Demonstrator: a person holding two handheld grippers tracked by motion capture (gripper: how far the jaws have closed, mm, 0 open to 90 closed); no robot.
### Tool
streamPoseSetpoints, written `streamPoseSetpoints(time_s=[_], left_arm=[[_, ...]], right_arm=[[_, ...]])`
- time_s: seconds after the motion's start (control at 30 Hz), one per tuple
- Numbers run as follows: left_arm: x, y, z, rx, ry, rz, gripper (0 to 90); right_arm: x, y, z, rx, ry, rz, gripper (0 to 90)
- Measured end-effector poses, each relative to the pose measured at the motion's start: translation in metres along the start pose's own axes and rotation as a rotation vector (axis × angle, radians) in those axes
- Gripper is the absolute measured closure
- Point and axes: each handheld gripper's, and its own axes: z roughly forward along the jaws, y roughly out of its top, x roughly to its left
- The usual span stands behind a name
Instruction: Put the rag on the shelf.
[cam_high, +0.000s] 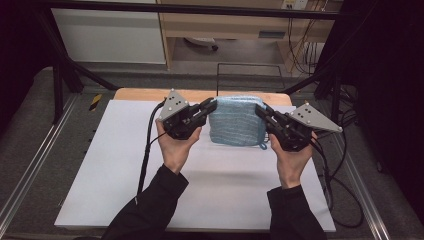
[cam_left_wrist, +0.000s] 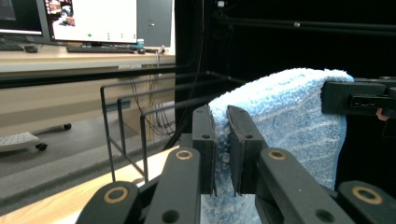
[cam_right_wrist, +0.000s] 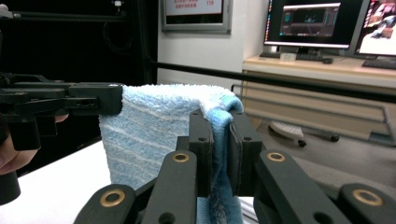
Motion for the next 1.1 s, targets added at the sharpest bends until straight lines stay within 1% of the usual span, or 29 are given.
streamPoseSetpoints(time_s=[0.13, 0.23, 0.4, 0.5, 0.87, 1.1], left_arm=[[0.0, 0.007, 0.004, -0.03, -0.004, -0.005, 82.3], [-0.001, 0.013, 0.007, -0.042, -0.001, 0.003, 82.3], [-0.001, 0.024, 0.014, -0.067, 0.002, -0.001, 82.3], [-0.001, 0.031, 0.018, -0.079, 0.002, 0.007, 82.3], [-0.004, 0.06, 0.03, -0.142, 0.002, 0.014, 82.3], [-0.005, 0.071, 0.035, -0.171, 0.002, 0.026, 82.4]], right_arm=[[-0.003, 0.01, 0.0, -0.02, -0.013, -0.015, 82.2], [-0.005, 0.016, 0.001, -0.032, -0.024, -0.024, 82.2], [-0.009, 0.023, 0.001, -0.061, -0.035, -0.017, 82.2], [-0.012, 0.028, 0.002, -0.074, -0.044, -0.015, 82.1], [-0.023, 0.057, 0.003, -0.126, -0.067, -0.045, 82.2], [-0.029, 0.07, 0.006, -0.166, -0.076, -0.051, 82.2]])
